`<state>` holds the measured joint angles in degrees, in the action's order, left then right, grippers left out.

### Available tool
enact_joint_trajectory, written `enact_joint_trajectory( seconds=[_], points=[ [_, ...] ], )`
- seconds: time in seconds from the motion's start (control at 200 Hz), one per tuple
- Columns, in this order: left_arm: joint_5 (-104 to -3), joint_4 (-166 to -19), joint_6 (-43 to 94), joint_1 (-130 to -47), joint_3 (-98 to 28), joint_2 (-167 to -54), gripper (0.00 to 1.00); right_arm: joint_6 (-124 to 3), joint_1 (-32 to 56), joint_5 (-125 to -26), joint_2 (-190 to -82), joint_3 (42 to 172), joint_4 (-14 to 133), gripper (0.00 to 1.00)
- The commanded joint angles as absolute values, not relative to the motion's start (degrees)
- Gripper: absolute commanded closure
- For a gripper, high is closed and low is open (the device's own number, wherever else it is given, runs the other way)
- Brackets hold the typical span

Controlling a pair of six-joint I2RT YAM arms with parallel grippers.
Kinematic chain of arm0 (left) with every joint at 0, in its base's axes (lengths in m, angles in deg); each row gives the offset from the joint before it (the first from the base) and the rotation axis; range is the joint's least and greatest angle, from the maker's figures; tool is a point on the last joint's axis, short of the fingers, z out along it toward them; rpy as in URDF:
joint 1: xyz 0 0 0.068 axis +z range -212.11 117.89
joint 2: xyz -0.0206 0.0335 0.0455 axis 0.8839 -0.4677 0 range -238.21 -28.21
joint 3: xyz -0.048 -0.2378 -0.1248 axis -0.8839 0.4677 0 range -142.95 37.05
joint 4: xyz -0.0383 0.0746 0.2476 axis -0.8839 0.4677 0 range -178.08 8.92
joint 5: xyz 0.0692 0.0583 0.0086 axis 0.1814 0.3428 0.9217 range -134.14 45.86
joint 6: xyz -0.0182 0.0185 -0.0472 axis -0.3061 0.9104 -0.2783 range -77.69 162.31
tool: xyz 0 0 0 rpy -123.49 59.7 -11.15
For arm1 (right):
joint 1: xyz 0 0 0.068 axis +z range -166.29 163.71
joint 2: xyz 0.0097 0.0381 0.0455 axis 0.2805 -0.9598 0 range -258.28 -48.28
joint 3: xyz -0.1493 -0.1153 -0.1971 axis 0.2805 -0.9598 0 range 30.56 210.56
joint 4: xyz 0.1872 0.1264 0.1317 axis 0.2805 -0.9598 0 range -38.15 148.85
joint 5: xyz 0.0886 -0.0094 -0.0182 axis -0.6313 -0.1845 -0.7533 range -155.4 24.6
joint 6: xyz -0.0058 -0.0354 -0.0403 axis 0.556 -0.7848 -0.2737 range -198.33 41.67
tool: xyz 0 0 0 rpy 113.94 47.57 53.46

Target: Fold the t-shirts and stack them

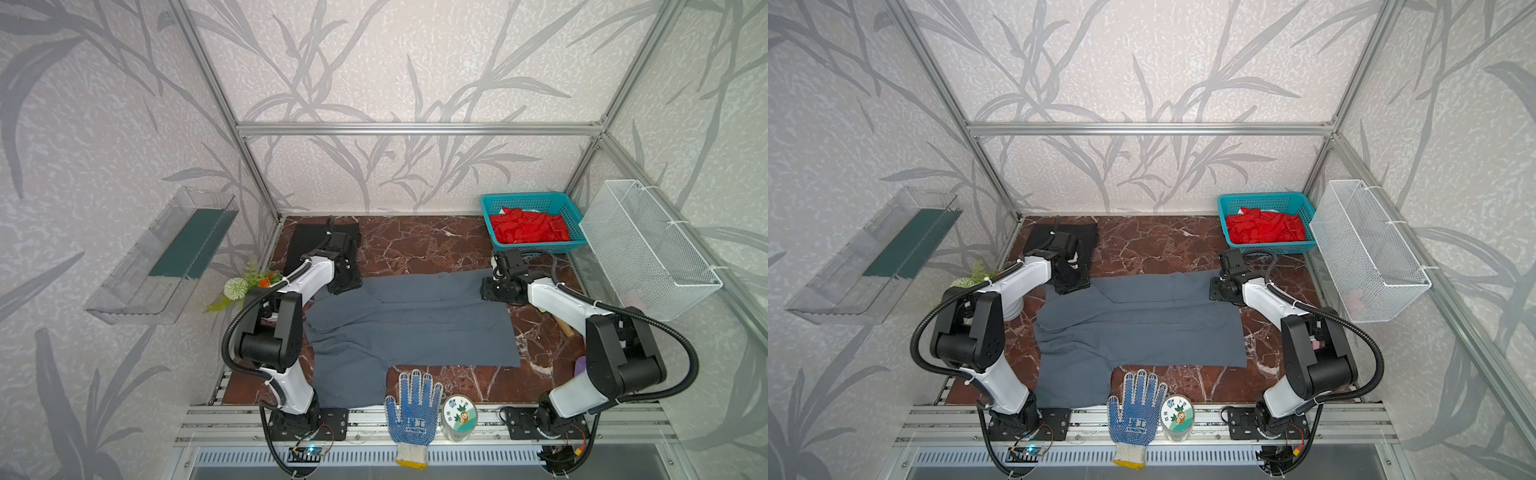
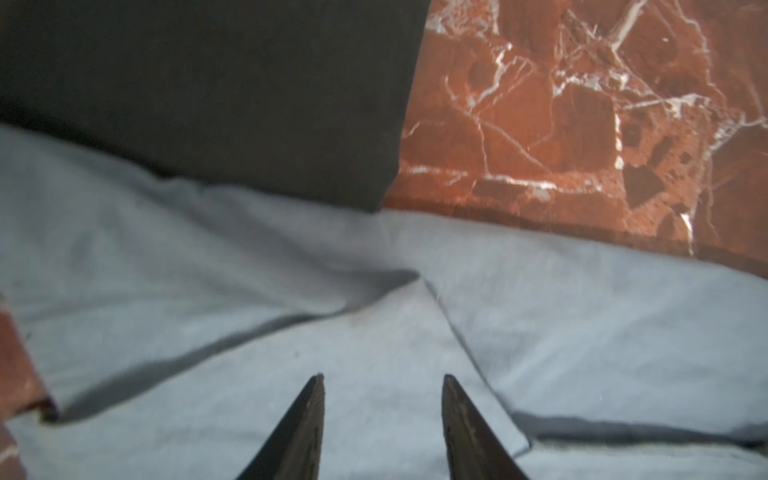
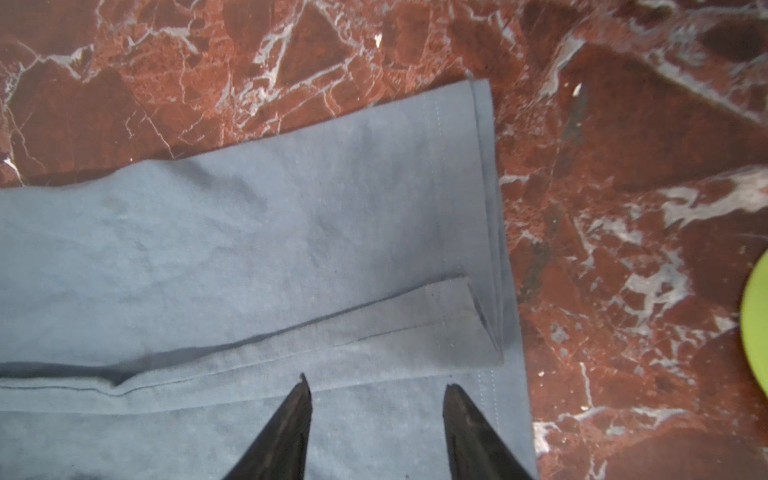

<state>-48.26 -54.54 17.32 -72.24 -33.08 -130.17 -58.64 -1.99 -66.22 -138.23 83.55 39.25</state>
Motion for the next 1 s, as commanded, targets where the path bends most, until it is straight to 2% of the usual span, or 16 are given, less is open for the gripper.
enact_joint_trajectory(
  seconds=[0.0, 0.195, 0.51, 0.62, 0.995],
  points=[
    [-44.59, -52.19, 19.32, -72.83, -37.28, -133.5, 0.53, -59.47, -1.87, -67.6, -136.63, 82.3, 37.3, 0.47],
    [-43.96, -49.78, 20.69, -74.42, -42.37, -139.57, 0.52, -59.65, -1.88, -67.68, -137.6, 81.44, 38.0, 0.47],
    [-42.22, -48.82, 20.78, -75.3, -43.8, -142.73, 0.53, -60.04, -1.92, -68.94, -140.27, 83.25, 38.32, 0.47],
    [-42.11, -48.39, 20.84, -75.48, -43.53, -142.69, 0.59, -60.23, -1.97, -68.53, -140.27, 83.31, 38.02, 0.47],
    [-41.81, -48.19, 19.82, -76.06, -41.64, -139.84, 0.9, -59.78, -1.97, -69.45, -139.89, 83.14, 38.02, 0.46]
  ],
)
